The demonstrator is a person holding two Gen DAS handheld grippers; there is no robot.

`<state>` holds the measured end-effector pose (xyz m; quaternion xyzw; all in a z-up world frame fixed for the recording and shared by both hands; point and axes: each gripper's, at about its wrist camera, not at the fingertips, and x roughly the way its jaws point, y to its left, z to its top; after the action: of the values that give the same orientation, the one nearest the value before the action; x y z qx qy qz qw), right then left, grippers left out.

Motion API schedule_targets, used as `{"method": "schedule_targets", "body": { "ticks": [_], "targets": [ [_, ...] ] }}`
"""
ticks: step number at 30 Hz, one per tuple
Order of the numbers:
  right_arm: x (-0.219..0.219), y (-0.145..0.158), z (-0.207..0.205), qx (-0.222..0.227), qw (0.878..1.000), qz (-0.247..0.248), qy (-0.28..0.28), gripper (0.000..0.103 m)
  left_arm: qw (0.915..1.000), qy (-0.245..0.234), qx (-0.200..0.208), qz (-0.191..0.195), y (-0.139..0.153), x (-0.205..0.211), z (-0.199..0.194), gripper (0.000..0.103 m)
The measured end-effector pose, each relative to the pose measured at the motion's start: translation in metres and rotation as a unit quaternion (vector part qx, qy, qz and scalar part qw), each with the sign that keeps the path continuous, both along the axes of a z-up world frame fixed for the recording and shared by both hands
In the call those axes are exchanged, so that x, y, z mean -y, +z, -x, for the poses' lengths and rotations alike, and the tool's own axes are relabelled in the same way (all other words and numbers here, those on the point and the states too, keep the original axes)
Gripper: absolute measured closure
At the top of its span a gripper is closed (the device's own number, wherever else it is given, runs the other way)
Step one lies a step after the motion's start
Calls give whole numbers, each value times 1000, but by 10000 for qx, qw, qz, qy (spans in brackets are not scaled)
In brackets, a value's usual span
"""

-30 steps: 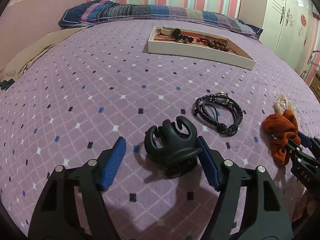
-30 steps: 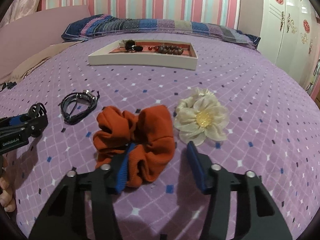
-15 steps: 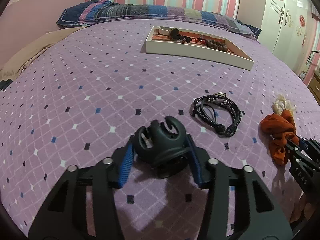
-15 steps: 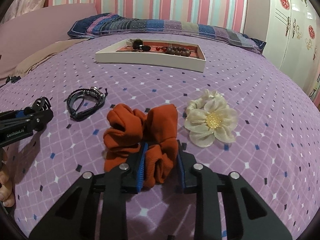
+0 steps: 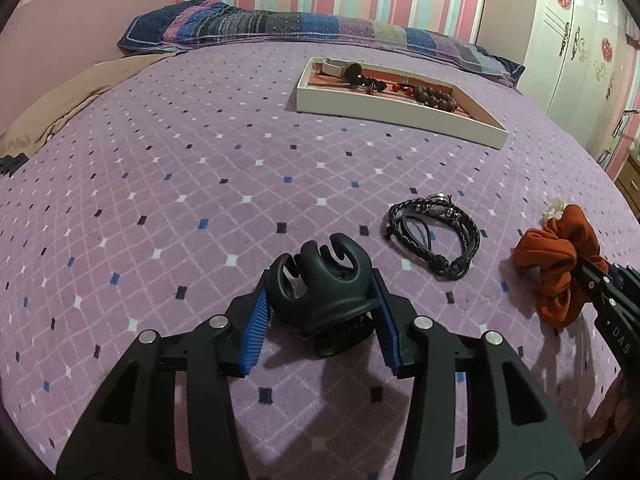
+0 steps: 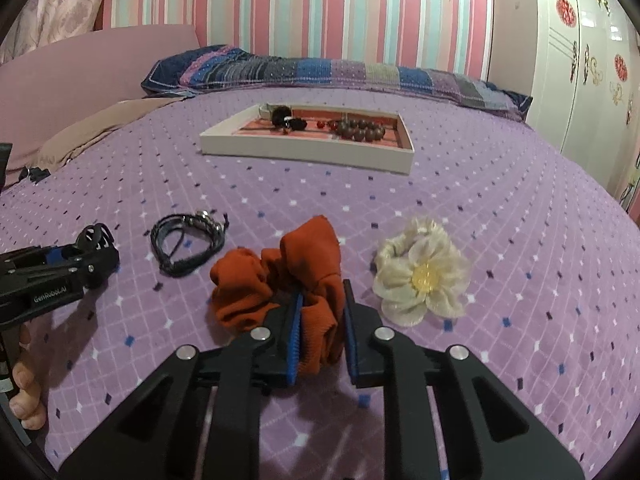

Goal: Organize jewelry
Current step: 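Carry the claw clip with the left tool while the right tool carries the orange scrunchie into the tray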

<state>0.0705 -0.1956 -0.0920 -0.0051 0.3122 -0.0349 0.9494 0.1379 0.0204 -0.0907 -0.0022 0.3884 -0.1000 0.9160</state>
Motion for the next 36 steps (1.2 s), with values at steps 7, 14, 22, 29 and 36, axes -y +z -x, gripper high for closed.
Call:
{"method": "schedule_targets", "body": {
  "ticks": [7,14,22,29,36],
  "targets": [
    [-1,7,-4,97,9999,-61,22,85,9998,-34,203,-78,13,5,3,57],
    [3,13,-6,181,9998,-87,11,85,9994,-105,328,-94,25,14,2,57],
    [5,21,-13,273,9996,-60,9,85,9990,-134,408,-83,32,16,-3,57],
    [9,26,-27,307,9995,-111,-28,85,9986,-192,489,-89,41,21,-16,57],
    [18,40,-62,435,9986,-267,-145,85,9981,-246,573,8,56,34,-56,57]
  ]
}}
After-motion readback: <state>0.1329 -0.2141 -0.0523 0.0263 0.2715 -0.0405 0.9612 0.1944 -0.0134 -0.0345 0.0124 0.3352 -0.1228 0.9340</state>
